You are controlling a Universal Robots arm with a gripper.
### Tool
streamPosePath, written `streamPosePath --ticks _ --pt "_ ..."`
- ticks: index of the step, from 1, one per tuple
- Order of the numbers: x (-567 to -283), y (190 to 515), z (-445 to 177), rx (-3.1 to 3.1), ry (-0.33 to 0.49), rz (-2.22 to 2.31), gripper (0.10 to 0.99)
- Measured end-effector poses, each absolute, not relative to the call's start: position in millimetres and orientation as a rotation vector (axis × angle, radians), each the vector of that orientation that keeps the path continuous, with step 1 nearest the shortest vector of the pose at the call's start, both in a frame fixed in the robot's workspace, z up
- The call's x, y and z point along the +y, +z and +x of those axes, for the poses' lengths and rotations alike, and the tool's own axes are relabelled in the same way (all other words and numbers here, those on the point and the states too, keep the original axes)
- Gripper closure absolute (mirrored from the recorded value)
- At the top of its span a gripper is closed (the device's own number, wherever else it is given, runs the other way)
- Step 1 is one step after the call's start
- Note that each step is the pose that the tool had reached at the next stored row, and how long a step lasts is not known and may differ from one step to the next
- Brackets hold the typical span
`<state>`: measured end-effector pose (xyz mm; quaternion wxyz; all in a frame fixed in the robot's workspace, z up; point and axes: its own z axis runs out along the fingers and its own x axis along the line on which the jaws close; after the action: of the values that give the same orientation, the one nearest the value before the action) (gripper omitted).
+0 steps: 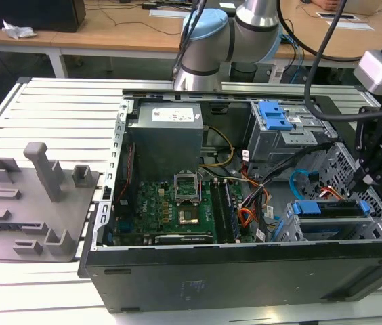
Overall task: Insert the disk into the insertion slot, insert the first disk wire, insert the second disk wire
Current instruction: 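Insert the first disk wire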
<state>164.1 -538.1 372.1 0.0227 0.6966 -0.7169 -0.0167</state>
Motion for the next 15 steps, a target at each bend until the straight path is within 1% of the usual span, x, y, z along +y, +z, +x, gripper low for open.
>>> streamPosePath --ticks 7,15 --pt "-538.1 367.5 149.3 -2.22 -0.052 2.157 0.98" --pt "-538.1 366.9 148.0 -2.22 -0.052 2.157 0.98"
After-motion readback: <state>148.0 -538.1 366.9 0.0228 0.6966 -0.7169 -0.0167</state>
